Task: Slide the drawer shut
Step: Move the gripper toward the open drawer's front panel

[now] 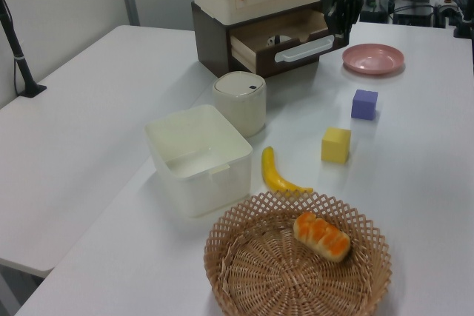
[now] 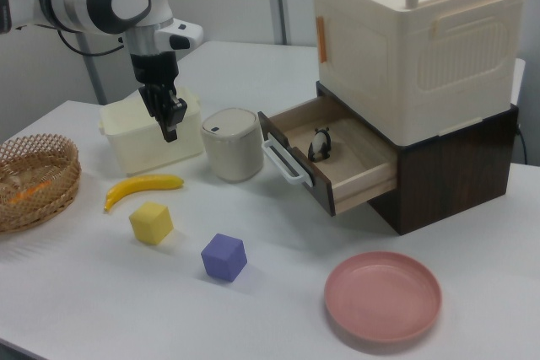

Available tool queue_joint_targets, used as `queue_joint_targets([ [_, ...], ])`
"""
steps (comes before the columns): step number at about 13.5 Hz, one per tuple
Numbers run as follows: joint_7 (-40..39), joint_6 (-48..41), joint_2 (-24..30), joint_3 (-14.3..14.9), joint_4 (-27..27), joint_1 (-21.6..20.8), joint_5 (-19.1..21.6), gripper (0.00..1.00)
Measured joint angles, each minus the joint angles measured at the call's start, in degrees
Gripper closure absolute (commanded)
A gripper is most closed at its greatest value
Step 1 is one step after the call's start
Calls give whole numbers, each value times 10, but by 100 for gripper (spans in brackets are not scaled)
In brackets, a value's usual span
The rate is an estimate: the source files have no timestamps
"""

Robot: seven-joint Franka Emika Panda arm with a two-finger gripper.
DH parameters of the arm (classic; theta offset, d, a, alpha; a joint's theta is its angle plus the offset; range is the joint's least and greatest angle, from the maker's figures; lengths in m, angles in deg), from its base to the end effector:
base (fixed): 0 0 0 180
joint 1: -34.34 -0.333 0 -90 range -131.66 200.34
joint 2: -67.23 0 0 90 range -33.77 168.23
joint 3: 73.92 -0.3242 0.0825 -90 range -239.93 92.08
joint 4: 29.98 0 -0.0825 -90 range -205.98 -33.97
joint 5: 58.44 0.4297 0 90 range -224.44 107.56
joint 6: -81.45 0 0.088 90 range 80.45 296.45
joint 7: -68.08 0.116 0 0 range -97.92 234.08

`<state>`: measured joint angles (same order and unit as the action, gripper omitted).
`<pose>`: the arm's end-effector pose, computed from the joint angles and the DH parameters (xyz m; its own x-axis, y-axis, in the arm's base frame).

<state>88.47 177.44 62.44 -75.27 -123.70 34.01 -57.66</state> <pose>0.6290 0.0194 0.5475 0.9456 -0.3221 -0.0466 -0.3224 -0.9466 0.0009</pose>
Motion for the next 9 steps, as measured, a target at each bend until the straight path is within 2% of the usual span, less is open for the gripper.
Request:
queue_joint_targets([
  [5,48,0,-4,1,-2,1,-5,100],
  [9,52,45,-44,22,-8,12,-8,100],
])
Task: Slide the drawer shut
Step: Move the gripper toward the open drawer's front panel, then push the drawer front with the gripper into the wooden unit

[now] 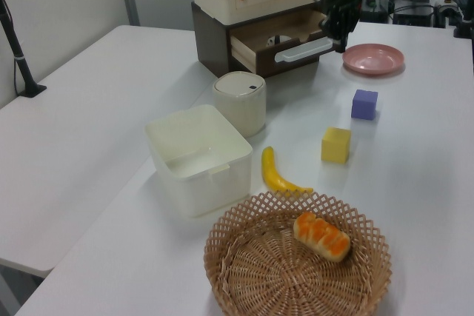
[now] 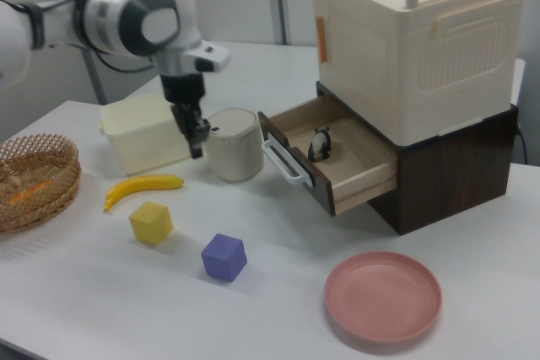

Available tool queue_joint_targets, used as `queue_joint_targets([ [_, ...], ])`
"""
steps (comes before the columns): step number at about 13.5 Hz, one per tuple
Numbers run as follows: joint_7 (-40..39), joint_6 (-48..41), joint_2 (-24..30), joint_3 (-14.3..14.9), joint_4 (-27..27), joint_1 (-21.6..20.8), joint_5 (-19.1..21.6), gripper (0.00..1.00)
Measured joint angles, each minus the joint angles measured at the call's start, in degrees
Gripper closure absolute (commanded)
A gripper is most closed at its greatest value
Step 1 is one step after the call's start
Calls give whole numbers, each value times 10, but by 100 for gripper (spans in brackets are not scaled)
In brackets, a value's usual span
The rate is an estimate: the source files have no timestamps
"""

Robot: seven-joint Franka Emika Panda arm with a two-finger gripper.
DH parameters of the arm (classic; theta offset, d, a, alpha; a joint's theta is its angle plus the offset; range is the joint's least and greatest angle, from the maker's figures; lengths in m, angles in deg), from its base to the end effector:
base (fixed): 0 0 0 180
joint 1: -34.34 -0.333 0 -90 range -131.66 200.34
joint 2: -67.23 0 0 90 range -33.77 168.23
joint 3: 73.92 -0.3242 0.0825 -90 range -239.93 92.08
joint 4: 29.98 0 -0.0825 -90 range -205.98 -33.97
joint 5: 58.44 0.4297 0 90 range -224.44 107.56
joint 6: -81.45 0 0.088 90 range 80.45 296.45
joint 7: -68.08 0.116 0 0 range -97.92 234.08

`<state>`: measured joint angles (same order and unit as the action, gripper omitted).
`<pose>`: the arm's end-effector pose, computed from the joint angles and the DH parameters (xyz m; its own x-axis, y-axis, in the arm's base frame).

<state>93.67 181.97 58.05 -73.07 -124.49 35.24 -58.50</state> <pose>0.6513 -0.0195 0.4977 0.8871 -0.4590 -0.0484 -0.4582 -0.8884 0.0269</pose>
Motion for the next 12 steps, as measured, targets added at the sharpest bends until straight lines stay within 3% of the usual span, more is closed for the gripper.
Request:
queue_joint_targets([
  [5,-8,104,-77,25,0,6,-22,100],
  [9,-8,163,-130,63,40,8,-32,100],
  [12,-9,190,-138,72,52,11,-31,100],
])
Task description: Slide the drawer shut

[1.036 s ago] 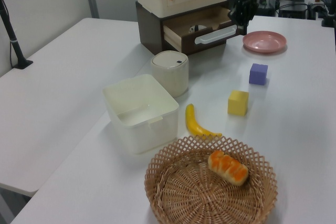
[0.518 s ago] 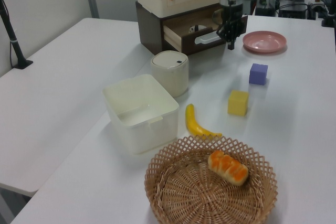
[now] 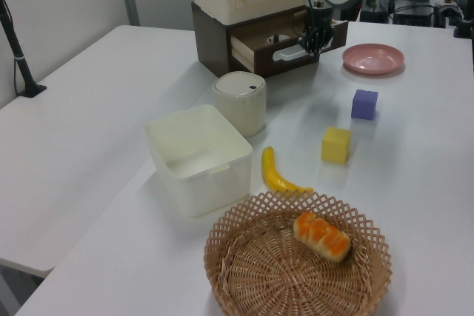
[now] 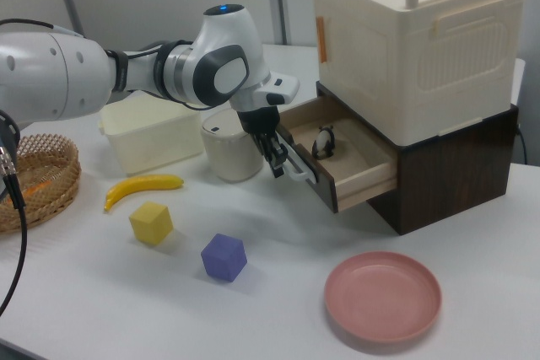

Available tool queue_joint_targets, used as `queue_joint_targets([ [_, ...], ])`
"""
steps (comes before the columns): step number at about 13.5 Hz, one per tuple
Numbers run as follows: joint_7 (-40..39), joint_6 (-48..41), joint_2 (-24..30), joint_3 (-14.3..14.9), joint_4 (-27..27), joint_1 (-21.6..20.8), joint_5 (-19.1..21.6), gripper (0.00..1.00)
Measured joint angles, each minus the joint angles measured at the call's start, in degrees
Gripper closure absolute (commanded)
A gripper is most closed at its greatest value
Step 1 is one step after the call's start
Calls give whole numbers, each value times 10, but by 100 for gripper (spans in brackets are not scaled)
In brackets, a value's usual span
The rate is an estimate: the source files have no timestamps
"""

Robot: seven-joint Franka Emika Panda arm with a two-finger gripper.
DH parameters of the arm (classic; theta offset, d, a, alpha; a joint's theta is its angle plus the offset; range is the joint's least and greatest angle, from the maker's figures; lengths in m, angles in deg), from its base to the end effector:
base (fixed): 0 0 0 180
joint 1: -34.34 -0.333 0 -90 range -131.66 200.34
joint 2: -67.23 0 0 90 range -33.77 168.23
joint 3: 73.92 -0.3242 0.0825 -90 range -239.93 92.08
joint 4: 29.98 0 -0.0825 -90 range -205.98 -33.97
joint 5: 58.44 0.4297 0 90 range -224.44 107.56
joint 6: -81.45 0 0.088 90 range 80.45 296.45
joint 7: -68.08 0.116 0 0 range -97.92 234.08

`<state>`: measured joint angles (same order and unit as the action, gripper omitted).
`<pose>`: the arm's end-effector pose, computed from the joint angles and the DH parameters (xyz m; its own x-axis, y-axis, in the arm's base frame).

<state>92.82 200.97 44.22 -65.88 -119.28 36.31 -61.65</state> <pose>0.7235 -0.1184 0.4111 0.8344 -0.5276 0.1595 -0.5399 -0.8406 0.0436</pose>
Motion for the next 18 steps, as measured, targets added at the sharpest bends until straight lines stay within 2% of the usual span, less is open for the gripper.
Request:
queue_joint_targets([
  [5,0,66,-5,15,8,2,-16,100],
  [8,0,85,-28,19,32,4,-29,100],
  [14,1,191,-71,35,64,15,-30,100],
  [18,2,210,-73,43,67,15,-30,100],
])
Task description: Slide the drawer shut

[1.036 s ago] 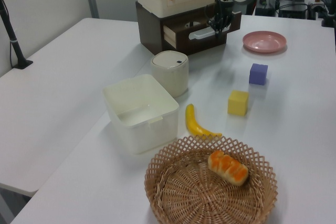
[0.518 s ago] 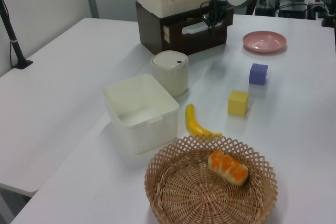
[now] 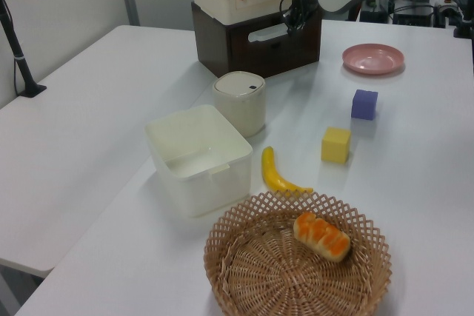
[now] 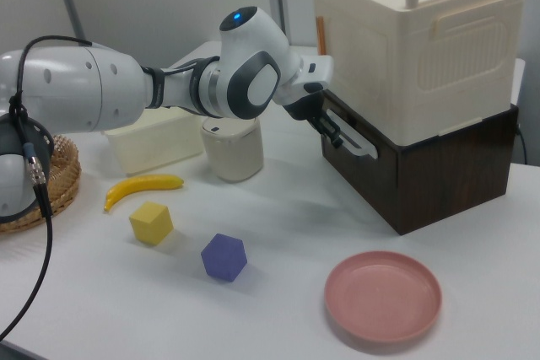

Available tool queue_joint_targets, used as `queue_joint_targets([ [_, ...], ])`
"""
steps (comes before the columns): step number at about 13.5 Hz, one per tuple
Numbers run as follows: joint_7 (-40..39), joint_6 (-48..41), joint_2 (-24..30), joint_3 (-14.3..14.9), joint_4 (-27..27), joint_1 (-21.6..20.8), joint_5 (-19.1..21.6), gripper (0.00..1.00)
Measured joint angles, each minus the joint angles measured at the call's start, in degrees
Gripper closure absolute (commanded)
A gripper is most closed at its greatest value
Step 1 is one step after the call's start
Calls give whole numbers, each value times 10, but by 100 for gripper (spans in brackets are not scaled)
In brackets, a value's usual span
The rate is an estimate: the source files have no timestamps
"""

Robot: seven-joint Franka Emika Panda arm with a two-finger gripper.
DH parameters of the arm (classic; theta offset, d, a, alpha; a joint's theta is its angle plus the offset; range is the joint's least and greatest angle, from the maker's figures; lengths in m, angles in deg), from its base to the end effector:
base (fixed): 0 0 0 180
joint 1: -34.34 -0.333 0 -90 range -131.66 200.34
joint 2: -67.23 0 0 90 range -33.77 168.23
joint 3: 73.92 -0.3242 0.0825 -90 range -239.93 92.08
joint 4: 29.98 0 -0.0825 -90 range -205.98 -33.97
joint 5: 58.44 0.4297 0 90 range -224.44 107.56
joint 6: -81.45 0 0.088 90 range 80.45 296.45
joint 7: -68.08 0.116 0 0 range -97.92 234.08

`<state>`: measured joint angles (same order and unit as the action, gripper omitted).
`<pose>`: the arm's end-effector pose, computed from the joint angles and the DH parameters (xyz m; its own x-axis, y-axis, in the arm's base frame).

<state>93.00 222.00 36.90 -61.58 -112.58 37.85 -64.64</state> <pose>0.7717 -0.1856 0.4253 0.7187 -0.4819 0.5012 -0.5545 -0.8322 -0.0050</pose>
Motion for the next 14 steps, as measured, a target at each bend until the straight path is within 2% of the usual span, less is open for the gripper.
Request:
queue_joint_targets([
  [4,0,-1,6,1,8,0,0,97],
  [5,-2,-25,20,-2,6,-1,0,97],
  [7,-36,-113,51,-20,4,-5,0,94],
  [8,-67,-195,83,-36,1,-14,6,91],
  [10,-120,-287,125,-50,-11,-33,31,84],
  [11,-152,-332,157,-54,-30,-50,45,73],
  [12,-174,-347,188,-58,-57,-61,52,48],
  [13,-193,-349,214,-64,-85,-66,53,8],
  [14,-211,-349,237,-71,-109,-67,53,0],
])
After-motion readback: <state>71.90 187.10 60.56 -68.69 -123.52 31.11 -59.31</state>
